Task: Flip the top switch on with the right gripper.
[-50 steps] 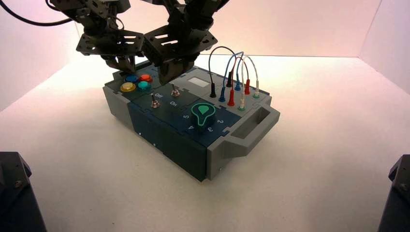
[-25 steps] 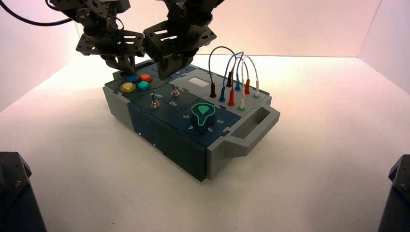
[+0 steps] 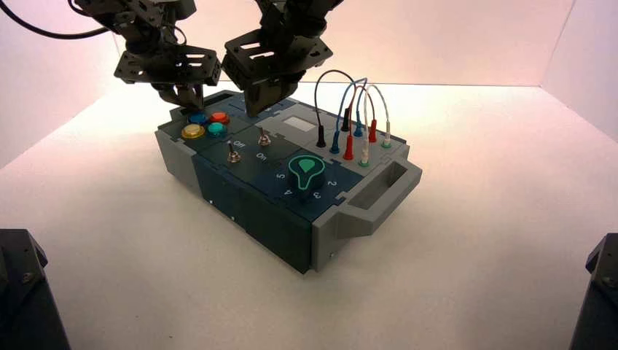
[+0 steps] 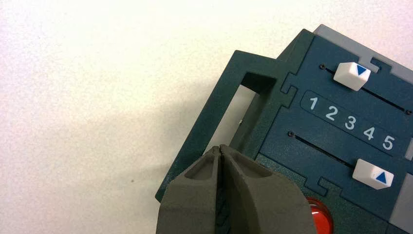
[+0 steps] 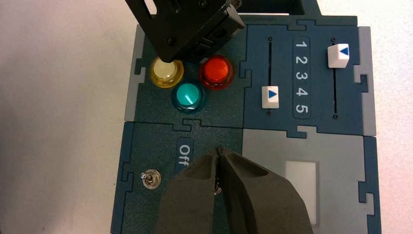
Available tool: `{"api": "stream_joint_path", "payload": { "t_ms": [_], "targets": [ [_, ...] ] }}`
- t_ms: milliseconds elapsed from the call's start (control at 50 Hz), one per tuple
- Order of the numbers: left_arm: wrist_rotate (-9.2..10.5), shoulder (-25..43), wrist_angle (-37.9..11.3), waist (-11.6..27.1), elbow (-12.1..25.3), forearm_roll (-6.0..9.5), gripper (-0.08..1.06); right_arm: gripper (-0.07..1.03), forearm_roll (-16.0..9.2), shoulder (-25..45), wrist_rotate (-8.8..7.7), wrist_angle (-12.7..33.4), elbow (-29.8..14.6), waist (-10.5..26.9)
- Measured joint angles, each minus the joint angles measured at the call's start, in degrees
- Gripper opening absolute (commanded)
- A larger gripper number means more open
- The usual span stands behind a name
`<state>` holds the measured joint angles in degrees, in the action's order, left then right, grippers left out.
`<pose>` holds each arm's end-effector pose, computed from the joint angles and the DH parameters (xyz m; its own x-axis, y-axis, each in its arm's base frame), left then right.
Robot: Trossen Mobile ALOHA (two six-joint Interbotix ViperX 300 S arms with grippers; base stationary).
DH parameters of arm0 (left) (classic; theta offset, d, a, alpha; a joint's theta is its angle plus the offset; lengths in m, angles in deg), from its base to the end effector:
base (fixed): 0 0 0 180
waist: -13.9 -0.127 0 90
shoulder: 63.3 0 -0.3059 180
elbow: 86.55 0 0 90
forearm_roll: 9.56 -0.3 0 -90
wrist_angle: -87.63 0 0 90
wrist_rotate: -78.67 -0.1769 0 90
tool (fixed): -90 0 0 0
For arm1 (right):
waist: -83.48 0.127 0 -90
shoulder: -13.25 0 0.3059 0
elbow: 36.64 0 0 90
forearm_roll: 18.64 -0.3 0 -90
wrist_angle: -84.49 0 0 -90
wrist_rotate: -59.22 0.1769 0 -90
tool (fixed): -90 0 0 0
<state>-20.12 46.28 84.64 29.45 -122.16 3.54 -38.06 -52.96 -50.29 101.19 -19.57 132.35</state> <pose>0.3532 -0.1005 0.0187 0.5059 -0.1530 -0.8489 0.2121 0.9760 -0.0496 0.2813 0.3479 0.0635 0.2879 0.4749 -0.8316 -0.7924 0.6058 0.0716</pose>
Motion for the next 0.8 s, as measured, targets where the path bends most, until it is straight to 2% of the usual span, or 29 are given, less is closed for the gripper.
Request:
{"api": "stream_joint_path", "payload": {
  "t_ms": [800],
  "targets": [
    [0.00,0.0,0.0,0.0,0.1,0.09,-0.03,-0.02,0.0,0.6,0.18,0.6,1.2,-0.2]
  ]
}}
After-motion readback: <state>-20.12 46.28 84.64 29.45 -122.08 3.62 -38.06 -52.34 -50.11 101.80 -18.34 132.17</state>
